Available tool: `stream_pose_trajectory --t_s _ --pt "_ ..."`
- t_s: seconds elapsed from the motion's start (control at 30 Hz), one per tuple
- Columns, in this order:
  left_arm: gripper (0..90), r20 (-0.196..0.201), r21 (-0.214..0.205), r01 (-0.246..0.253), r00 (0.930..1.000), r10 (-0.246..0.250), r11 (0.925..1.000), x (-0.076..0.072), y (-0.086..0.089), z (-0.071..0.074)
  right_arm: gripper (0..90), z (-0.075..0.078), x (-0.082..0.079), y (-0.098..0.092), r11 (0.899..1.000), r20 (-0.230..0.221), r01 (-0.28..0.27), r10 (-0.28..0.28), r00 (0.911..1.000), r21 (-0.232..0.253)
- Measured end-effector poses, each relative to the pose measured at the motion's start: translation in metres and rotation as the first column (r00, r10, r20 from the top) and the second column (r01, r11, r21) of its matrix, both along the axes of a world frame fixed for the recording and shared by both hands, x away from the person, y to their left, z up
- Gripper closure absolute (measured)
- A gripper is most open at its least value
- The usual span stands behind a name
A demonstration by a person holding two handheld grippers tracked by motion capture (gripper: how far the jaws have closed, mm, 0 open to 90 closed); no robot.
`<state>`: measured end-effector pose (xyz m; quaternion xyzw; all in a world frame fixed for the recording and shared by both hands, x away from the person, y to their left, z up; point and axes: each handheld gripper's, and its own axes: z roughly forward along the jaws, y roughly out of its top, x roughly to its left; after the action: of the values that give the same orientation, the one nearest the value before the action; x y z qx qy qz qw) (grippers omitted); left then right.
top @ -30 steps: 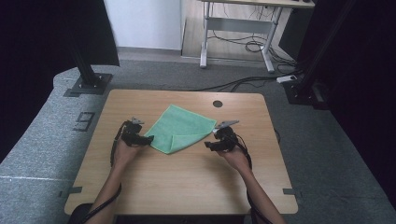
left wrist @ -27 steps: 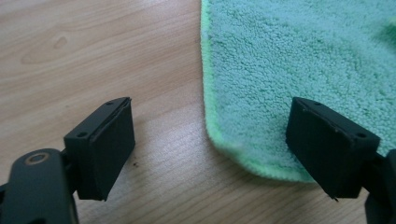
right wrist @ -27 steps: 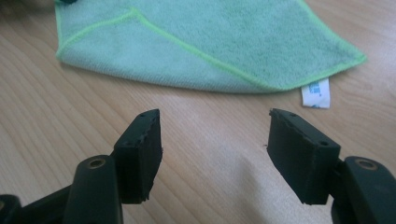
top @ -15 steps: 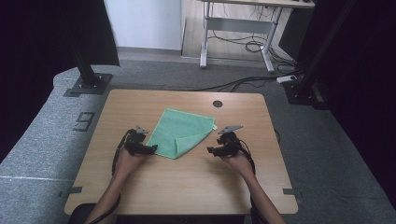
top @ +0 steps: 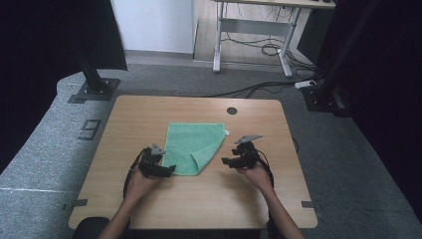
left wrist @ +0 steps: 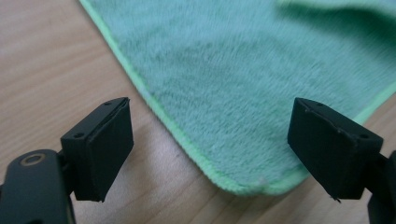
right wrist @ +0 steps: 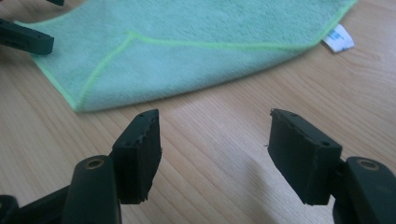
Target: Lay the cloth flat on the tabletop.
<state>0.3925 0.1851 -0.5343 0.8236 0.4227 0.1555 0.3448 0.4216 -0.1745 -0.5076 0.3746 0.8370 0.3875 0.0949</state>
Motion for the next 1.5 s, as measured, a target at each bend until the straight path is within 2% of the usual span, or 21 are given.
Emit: stream_pose_trajectory --t_s 0.03,0.13,0.2,0.23,0.27,0.3,0.33,0.4,0.53,0.57,0.77,1.0,1.1,1.2,1.33,1.5 --pt "14.4 0.005 -0.007 -0.005 1.0000 0.005 1.0000 0.000 0.002 0.001 34.3 0.002 0.000 0.002 1.000 0.001 -0.002 0.002 1.0000 0.002" --pt "14.0 0.027 0.018 -0.036 0.9990 0.036 0.9992 0.001 0.007 0.000 34.3 0.005 0.002 0.010 1.000 0.006 -0.019 0.019 0.9998 0.011" --pt "14.0 0.017 0.039 -0.064 0.9979 0.063 0.9972 0.003 0.009 -0.006 34.2 0.008 0.003 0.020 0.999 0.010 -0.036 0.035 0.9993 0.017" --pt "14.0 0.014 0.050 -0.066 0.9978 0.065 0.9966 0.003 0.010 -0.008 34.2 0.009 0.004 0.030 0.998 0.007 -0.053 0.052 0.9986 0.022" --pt "14.0 0.013 0.062 -0.063 0.9979 0.063 0.9961 0.003 0.009 -0.010 34.2 0.009 0.004 0.030 0.998 0.007 -0.053 0.052 0.9986 0.022" --pt "13.2 0.017 0.054 -0.061 0.9980 0.060 0.9967 0.003 0.010 -0.012 34.3 0.010 0.005 0.034 0.998 0.007 -0.059 0.059 0.9982 0.022" --pt "13.3 0.020 0.049 -0.062 0.9979 0.061 0.9968 0.003 0.010 -0.012 34.5 0.010 0.007 0.047 0.997 0.005 -0.080 0.080 0.9968 0.017" --pt "13.5 0.024 0.047 -0.058 0.9981 0.057 0.9972 0.002 0.010 -0.013 34.5 0.010 0.008 0.051 0.996 0.003 -0.085 0.085 0.9963 0.015" --pt "14.2 0.011 0.036 -0.064 0.9979 0.063 0.9973 0.003 0.011 -0.013 36.1 0.008 0.012 0.073 0.994 -0.003 -0.105 0.105 0.9945 -0.001" --pt "14.2 0.000 0.028 -0.068 0.9977 0.068 0.9973 0.004 0.012 -0.013 36.7 0.007 0.013 0.078 0.994 -0.004 -0.110 0.109 0.9940 -0.010" --pt "14.0 0.000 0.027 -0.067 0.9977 0.067 0.9974 0.004 0.012 -0.013 40.5 0.003 0.019 0.108 0.988 -0.006 -0.138 0.138 0.9904 -0.062" --pt "14.0 0.000 0.027 -0.067 0.9977 0.067 0.9973 0.004 0.012 -0.013 44.3 -0.010 0.030 0.131 0.983 -0.032 -0.138 0.135 0.9903 -0.121" --pt "14.1 0.000 0.028 -0.068 0.9977 0.068 0.9973 0.004 0.012 -0.013 48.5 -0.017 0.033 0.136 0.979 -0.033 -0.135 0.131 0.9908 -0.153" --pt "14.1 0.000 0.027 -0.070 0.9975 0.070 0.9972 0.003 0.011 -0.013 63.7 -0.021 0.033 0.138 0.974 -0.028 -0.126 0.123 0.9920 -0.188" --pt "14.1 0.000 0.027 -0.069 0.9976 0.069 0.9972 0.003 0.011 -0.013 80.9 -0.020 0.033 0.132 0.975 -0.022 -0.123 0.121 0.9924 -0.186" --pt "14.1 0.000 0.027 -0.074 0.9973 0.074 0.9969 0.003 0.011 -0.013 82.2 -0.010 0.028 0.117 0.983 0.006 -0.102 0.105 0.9945 -0.152"
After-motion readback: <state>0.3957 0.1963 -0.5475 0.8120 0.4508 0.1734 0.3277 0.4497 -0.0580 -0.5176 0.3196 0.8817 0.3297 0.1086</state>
